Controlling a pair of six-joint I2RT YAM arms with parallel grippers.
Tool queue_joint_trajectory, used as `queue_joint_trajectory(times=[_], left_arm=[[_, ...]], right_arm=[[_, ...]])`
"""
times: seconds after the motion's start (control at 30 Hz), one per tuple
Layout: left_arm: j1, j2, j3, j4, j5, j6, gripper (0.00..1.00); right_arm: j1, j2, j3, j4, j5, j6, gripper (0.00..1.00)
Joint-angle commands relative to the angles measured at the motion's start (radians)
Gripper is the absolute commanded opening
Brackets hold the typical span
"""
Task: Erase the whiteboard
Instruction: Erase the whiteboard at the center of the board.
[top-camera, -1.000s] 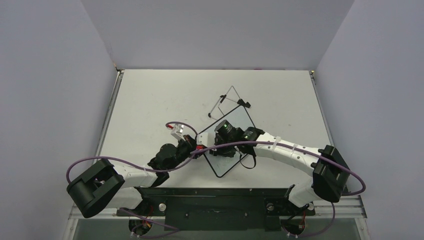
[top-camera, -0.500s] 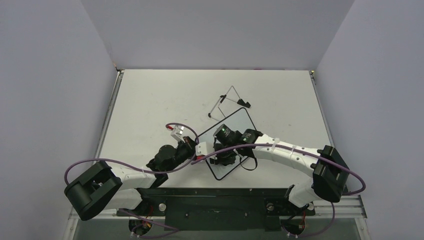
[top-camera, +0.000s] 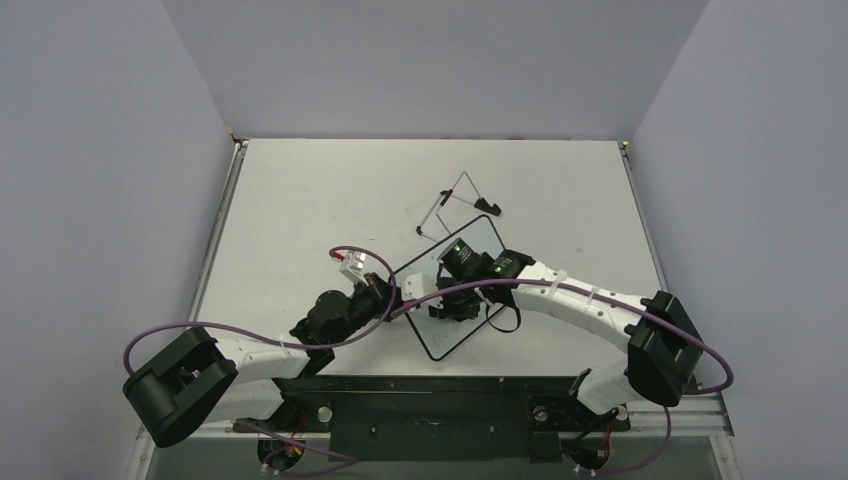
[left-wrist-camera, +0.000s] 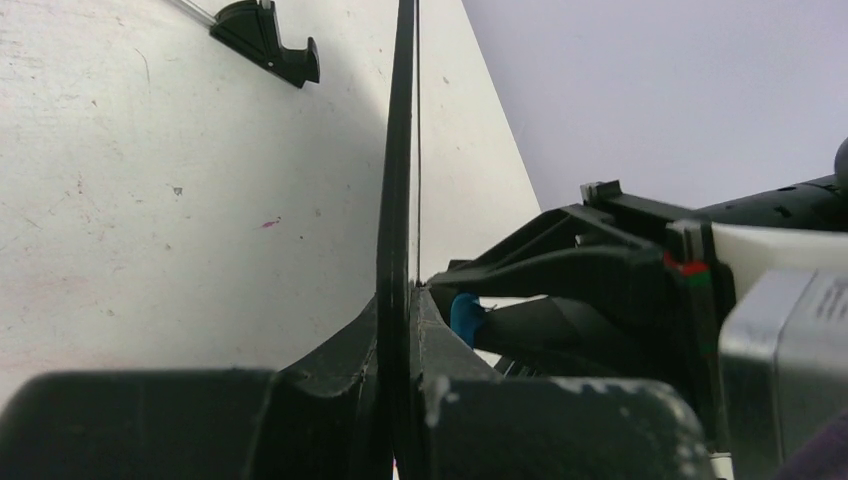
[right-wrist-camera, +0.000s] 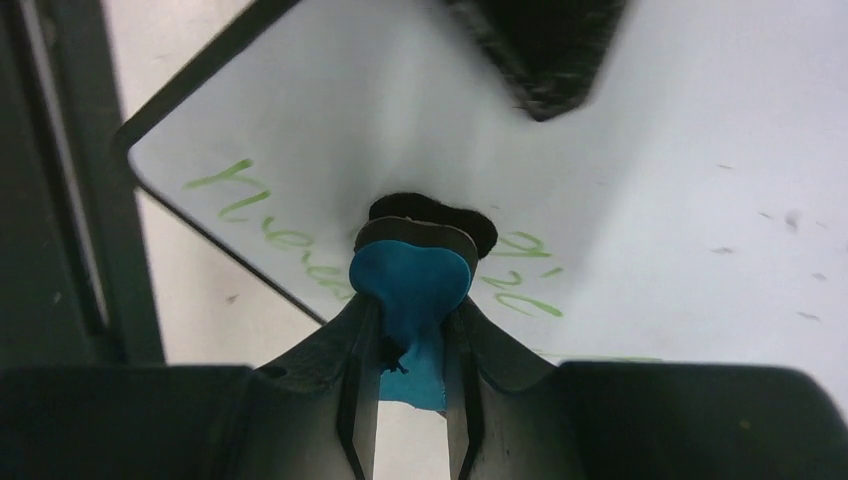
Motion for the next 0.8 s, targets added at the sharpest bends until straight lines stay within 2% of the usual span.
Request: queue_joint_trajectory(times=[0.0,0.17,0.27,0.3,0.4,0.47,0.57,0.63,0.77], left_arm=[[-0.003,-0.056,0.021,0.111,0.027,-0.015,0.00],[-0.002,-0.057,0.015,0.115,0.032,-0.026,0.00],[-0.003,-0.056,0.014,0.118,0.027,-0.029,0.00],[-0.002,-0.054,0.014,0.119,0.028,-0.030,0.00],[-0.003,-0.048,0.020,0.127,0.032,-0.031,0.00],[-0.003,-0.055,0.017,0.120,0.031,-0.029,0.00],[-0.003,-0.065,0.016,0.099,0.025,-0.023,0.00],[-0.003,-0.067,0.018,0.098,0.025,-0.018,0.00],[-0.002,-0.069,0.015,0.101,0.028,-0.020,0.00]], right_arm=[[0.040,-0.019,0.028,-0.087,-0.125,-0.094,0.00],[0.067,-0.015,0.041,0.076,-0.009,0.065,0.00],[0.061,-0.014,0.043,0.148,0.128,0.168,0.00],[0.050,-0.009,0.043,0.177,0.189,0.181,0.00],[0.009,0.004,0.033,0.196,0.247,0.195,0.00],[-0.014,0.006,0.023,0.139,0.212,0.107,0.00],[0.001,0.002,0.004,-0.060,0.053,-0.114,0.00],[0.026,-0.012,-0.008,-0.130,-0.018,-0.186,0.00],[0.071,-0.001,0.010,-0.150,-0.061,-0.187,0.00]])
